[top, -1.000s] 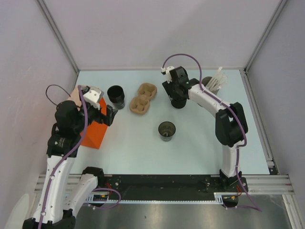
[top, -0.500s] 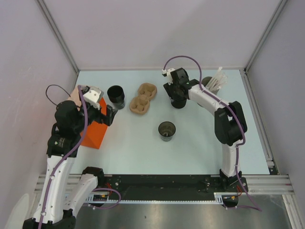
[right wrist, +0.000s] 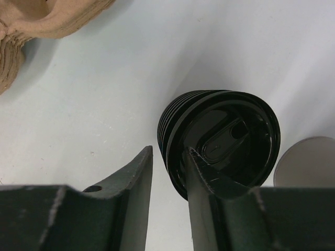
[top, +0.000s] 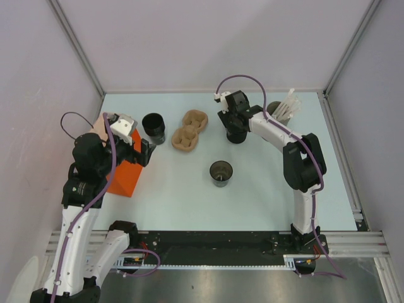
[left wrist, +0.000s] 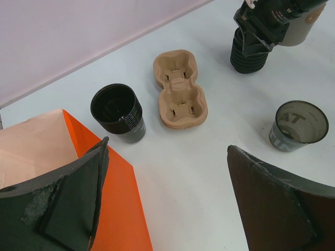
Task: Pack the takeout coffee
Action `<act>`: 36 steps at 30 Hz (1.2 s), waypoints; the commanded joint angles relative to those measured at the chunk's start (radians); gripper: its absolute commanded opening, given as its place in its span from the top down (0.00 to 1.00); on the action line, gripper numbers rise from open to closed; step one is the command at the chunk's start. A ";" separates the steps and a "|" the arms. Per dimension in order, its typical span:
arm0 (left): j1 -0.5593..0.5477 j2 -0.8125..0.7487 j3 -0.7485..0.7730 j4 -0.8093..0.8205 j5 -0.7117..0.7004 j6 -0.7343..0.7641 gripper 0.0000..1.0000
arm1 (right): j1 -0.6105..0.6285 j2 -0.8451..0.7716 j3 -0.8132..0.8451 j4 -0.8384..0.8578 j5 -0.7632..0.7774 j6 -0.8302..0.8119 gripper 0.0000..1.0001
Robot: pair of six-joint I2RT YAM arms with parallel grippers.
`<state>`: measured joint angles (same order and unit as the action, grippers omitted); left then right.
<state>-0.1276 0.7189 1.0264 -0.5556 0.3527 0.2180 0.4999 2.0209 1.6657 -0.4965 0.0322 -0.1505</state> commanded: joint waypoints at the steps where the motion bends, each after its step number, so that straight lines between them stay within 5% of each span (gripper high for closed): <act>1: 0.009 -0.012 -0.008 0.028 0.026 -0.011 0.00 | -0.006 0.010 0.011 0.012 -0.003 0.005 0.67; 10: 0.009 -0.009 -0.008 0.028 0.026 -0.009 0.00 | -0.009 -0.004 0.031 -0.001 -0.009 0.005 0.90; 25: 0.003 0.011 0.055 -0.016 0.032 0.029 0.00 | -0.009 -0.169 0.108 -0.111 -0.124 -0.030 0.91; 36: -0.107 0.080 0.247 -0.112 0.016 0.233 0.00 | -0.024 -0.346 0.183 -0.356 -0.477 -0.136 0.91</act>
<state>-0.1806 0.7780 1.1801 -0.6533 0.3698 0.3447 0.4877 1.7630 1.7950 -0.7326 -0.2584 -0.2306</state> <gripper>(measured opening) 0.996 0.129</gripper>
